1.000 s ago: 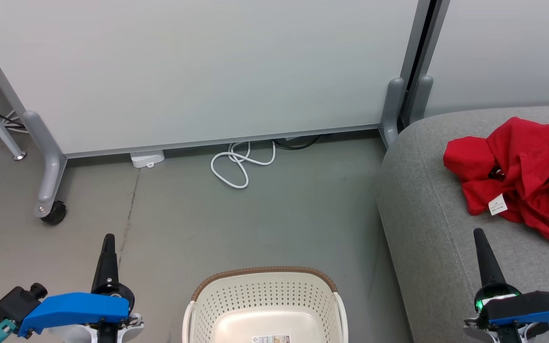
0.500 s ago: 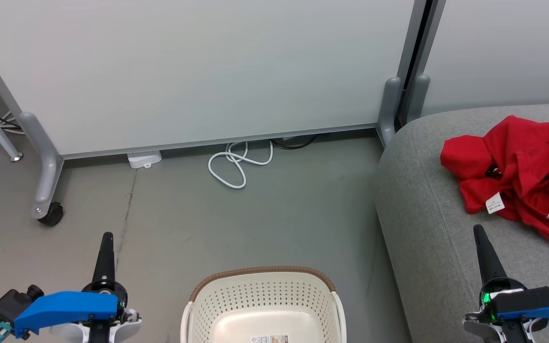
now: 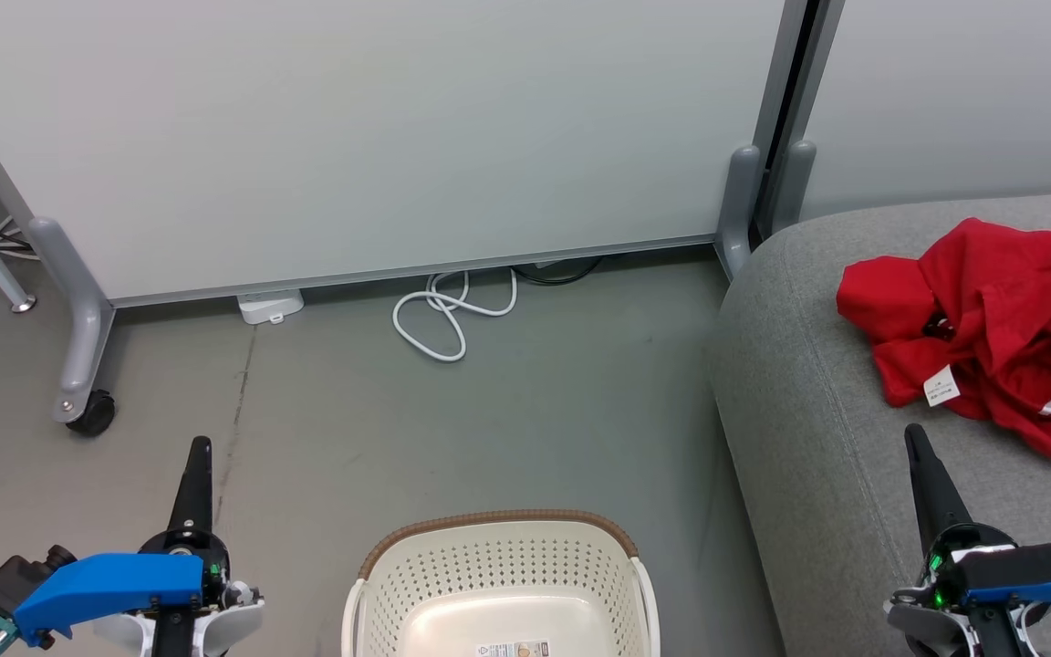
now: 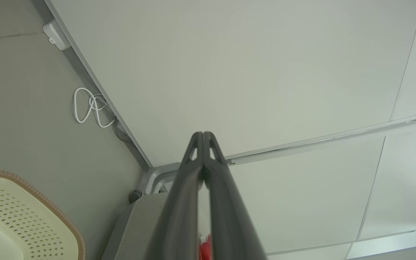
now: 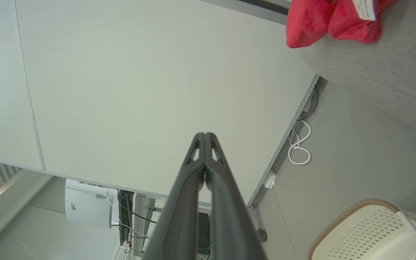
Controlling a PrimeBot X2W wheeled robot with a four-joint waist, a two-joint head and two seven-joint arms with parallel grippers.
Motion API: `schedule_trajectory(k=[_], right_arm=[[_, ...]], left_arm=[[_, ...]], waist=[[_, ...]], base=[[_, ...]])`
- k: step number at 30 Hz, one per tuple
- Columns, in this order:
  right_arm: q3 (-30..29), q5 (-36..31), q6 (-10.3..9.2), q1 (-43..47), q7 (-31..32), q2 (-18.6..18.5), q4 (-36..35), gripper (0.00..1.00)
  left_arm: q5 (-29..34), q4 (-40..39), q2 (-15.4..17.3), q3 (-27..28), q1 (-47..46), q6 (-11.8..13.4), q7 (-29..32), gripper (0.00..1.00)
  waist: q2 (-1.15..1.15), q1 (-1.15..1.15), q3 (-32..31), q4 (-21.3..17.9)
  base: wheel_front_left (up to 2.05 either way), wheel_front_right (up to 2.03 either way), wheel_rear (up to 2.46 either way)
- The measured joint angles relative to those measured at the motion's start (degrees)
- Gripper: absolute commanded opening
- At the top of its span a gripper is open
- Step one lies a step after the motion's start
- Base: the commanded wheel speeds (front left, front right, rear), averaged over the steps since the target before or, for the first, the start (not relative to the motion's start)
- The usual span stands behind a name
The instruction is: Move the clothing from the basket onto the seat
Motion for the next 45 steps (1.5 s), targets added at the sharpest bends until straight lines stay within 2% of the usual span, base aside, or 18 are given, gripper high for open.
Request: schedule_trajectory(k=[33, 45], right_arm=[[-0.69, 13.57, 0.01, -1.57, 3.70, -0.01, 1.44, 0.00], [-0.75, 13.56, 0.00, -1.58, 3.74, -0.01, 1.46, 0.00]], left_arm=[[-14.03, -0.14, -0.21, 1.81, -1.13, -0.27, 3.49, 0.00], [-14.04, -0.14, -0.21, 1.81, -1.13, -0.27, 3.49, 0.00]], waist=[[0.00, 0.00, 0.15, -1.12], [0.00, 0.00, 0.15, -1.12]], base=[[0.00, 0.00, 0.00], [0.00, 0.00, 0.00]])
